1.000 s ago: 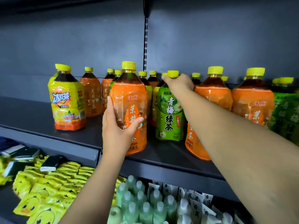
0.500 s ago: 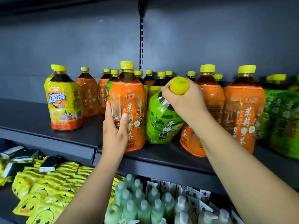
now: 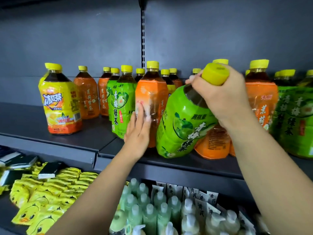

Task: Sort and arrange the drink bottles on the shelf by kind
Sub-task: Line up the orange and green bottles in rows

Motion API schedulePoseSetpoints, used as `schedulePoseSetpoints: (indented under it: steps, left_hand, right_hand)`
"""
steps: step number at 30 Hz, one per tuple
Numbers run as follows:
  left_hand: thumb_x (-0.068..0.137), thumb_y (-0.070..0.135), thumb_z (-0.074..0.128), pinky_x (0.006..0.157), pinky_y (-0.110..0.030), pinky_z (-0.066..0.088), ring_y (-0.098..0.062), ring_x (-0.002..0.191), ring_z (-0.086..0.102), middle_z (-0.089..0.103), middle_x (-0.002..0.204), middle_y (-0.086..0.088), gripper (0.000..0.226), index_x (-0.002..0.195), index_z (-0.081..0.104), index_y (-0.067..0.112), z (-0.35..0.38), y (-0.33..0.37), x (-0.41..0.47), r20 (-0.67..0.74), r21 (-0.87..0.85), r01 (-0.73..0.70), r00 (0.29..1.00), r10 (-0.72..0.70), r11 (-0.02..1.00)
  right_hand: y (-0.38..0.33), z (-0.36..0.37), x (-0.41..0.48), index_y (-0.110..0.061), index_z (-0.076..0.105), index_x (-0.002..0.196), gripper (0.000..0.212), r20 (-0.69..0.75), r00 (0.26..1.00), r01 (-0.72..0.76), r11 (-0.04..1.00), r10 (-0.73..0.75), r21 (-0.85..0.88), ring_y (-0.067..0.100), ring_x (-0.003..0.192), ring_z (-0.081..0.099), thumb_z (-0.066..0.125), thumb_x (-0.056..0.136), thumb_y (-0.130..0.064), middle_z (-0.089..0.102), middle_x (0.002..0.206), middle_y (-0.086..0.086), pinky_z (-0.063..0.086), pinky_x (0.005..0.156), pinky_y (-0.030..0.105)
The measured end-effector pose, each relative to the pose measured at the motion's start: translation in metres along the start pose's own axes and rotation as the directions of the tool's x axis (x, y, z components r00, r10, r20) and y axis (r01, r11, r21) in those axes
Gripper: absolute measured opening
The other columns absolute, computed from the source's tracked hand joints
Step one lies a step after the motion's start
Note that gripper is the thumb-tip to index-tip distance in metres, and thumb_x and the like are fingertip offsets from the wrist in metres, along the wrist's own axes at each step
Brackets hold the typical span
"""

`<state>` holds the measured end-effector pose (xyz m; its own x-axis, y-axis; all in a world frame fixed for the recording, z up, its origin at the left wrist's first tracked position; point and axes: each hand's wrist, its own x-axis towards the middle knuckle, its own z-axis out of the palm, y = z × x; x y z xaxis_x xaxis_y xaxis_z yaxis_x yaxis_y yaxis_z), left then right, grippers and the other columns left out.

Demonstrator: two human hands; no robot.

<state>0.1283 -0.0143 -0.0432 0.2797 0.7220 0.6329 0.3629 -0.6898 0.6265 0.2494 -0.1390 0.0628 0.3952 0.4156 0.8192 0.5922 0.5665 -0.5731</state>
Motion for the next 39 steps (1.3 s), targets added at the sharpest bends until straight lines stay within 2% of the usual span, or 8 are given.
schedulePoseSetpoints:
  steps: [3, 6, 11, 18, 20, 24, 31, 39]
  left_hand:
    - [0.085, 0.061, 0.018, 0.108, -0.040, 0.026, -0.028, 0.129, 0.036, 0.044, 0.138, -0.015, 0.065, 0.134, 0.044, 0.027, -0.023, -0.011, 0.009, -0.269, -0.011, 0.037, 0.962, -0.038, 0.999]
    - [0.087, 0.047, 0.053, 0.110, -0.042, 0.018, -0.028, 0.136, 0.021, 0.023, 0.148, -0.013, 0.064, 0.141, 0.029, 0.022, -0.043, -0.017, 0.028, -0.460, -0.094, 0.203, 0.860, -0.223, 0.975]
    - [0.068, 0.049, 0.073, 0.111, -0.047, 0.026, -0.029, 0.137, 0.026, 0.023, 0.150, -0.011, 0.109, 0.147, 0.005, 0.017, -0.034, -0.037, 0.049, -0.158, -0.240, 0.342, 0.910, -0.384, 0.909]
    - [0.044, 0.077, 0.066, 0.103, -0.046, 0.038, -0.030, 0.124, 0.042, 0.048, 0.131, -0.014, 0.114, 0.133, 0.039, 0.010, -0.054, -0.044, 0.031, -0.183, -0.035, 0.349, 0.919, -0.350, 0.936]
    - [0.040, 0.075, 0.068, 0.098, -0.044, 0.043, -0.025, 0.117, 0.050, 0.055, 0.122, -0.008, 0.108, 0.124, 0.046, 0.011, -0.061, -0.044, 0.015, -0.192, -0.143, 0.313, 0.922, -0.336, 0.939]
    - [0.067, 0.035, 0.075, 0.092, -0.036, 0.045, -0.019, 0.104, 0.056, 0.053, 0.113, 0.001, 0.076, 0.129, 0.038, 0.014, -0.061, -0.027, -0.017, -0.149, -0.451, 0.249, 0.926, -0.347, 0.857]
    - [0.034, 0.060, 0.065, 0.098, -0.041, 0.043, -0.019, 0.110, 0.054, 0.052, 0.118, 0.000, 0.115, 0.135, 0.033, 0.016, -0.043, 0.011, -0.049, -0.169, -0.546, 0.167, 0.938, -0.304, 0.821]
    - [0.033, 0.064, 0.065, 0.098, -0.047, 0.044, -0.020, 0.111, 0.056, 0.055, 0.126, -0.001, 0.114, 0.135, 0.038, 0.021, -0.020, 0.026, -0.049, -0.130, -0.605, 0.141, 0.954, -0.272, 0.783]
  right_hand:
    - [0.006, 0.009, 0.018, -0.019, 0.050, 0.056, 0.020, 0.020, 0.998, -0.066, 0.998, 0.066, -0.007, 0.039, 0.075, 0.061, 0.065, 0.055, -0.032, 0.065, 0.078, 0.026, 0.051, 0.075, 0.046]
    - [0.006, 0.021, 0.029, -0.016, 0.048, 0.051, 0.021, 0.110, 0.989, -0.092, 0.992, 0.102, -0.090, 0.020, 0.061, 0.054, 0.061, 0.058, -0.030, 0.058, 0.054, 0.001, 0.047, 0.063, 0.032]
    - [0.007, 0.033, 0.040, -0.016, 0.040, 0.044, 0.041, 0.215, 0.960, -0.126, 0.959, 0.182, -0.253, 0.004, 0.042, 0.038, 0.061, 0.078, -0.025, 0.043, 0.038, -0.010, 0.030, 0.049, 0.025]
    - [0.003, 0.037, 0.038, -0.015, 0.037, 0.046, 0.041, 0.204, 0.967, -0.077, 0.942, 0.150, -0.326, 0.004, 0.040, 0.037, 0.059, 0.079, -0.026, 0.038, 0.041, -0.006, 0.026, 0.041, 0.018]
    - [0.001, 0.034, 0.035, -0.014, 0.035, 0.045, 0.042, 0.158, 0.981, -0.059, 0.945, 0.116, -0.322, 0.004, 0.036, 0.036, 0.060, 0.078, -0.025, 0.038, 0.034, -0.008, 0.025, 0.039, 0.016]
    - [-0.004, 0.022, 0.014, -0.018, 0.031, 0.047, 0.045, 0.047, 0.998, 0.058, 0.949, -0.045, -0.309, 0.001, 0.040, 0.039, 0.063, 0.077, -0.026, 0.042, 0.035, -0.018, 0.029, 0.044, 0.013]
    - [-0.016, 0.005, -0.008, -0.022, 0.035, 0.048, 0.032, -0.068, 0.996, 0.037, 0.977, -0.053, -0.212, 0.004, 0.047, 0.038, 0.061, 0.064, -0.033, 0.043, 0.040, -0.016, 0.035, 0.054, 0.022]
    - [-0.024, -0.031, -0.015, -0.023, 0.040, 0.050, 0.026, -0.158, 0.987, 0.015, 0.997, -0.027, -0.082, 0.014, 0.054, 0.043, 0.062, 0.063, -0.022, 0.045, 0.052, 0.000, 0.039, 0.056, 0.029]
